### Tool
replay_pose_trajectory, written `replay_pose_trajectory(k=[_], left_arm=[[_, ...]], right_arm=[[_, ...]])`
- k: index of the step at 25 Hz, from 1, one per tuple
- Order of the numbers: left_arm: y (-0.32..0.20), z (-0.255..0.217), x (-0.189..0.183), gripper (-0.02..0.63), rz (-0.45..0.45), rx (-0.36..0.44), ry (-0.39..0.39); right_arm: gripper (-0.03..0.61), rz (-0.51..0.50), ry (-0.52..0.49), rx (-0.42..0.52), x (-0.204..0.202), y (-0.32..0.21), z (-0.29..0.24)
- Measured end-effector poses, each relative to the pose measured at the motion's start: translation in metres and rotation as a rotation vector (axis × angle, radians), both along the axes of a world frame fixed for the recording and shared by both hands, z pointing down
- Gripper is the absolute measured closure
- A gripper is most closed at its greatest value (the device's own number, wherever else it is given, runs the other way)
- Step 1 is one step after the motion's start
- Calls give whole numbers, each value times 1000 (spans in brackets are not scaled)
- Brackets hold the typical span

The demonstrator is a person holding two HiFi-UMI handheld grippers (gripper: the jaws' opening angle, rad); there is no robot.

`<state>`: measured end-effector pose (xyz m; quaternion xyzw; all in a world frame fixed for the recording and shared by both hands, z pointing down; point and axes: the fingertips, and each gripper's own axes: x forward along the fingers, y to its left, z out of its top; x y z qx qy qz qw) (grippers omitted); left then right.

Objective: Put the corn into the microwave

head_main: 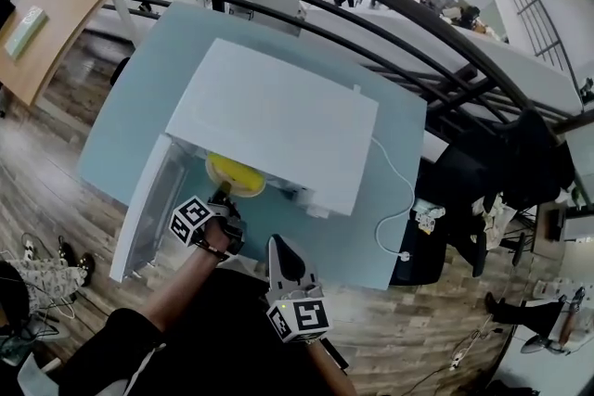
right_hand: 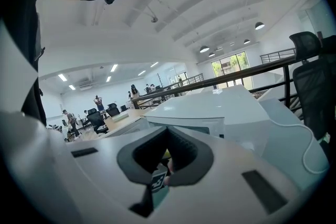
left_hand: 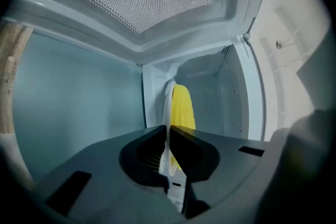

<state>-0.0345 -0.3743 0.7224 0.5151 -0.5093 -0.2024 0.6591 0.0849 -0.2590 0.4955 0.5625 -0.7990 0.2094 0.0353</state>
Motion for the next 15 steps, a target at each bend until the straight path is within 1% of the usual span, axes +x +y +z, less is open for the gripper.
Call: replay_pose_trajectory(k=[5,15], left_arm=[[-14,9,2,594,-28,-10,-14],[-25,22,1,594,-72,-41,-42]], right_arm=[[569,16,7,-4,5,-1,3],[569,-13,1,-23,-3,-4,11]])
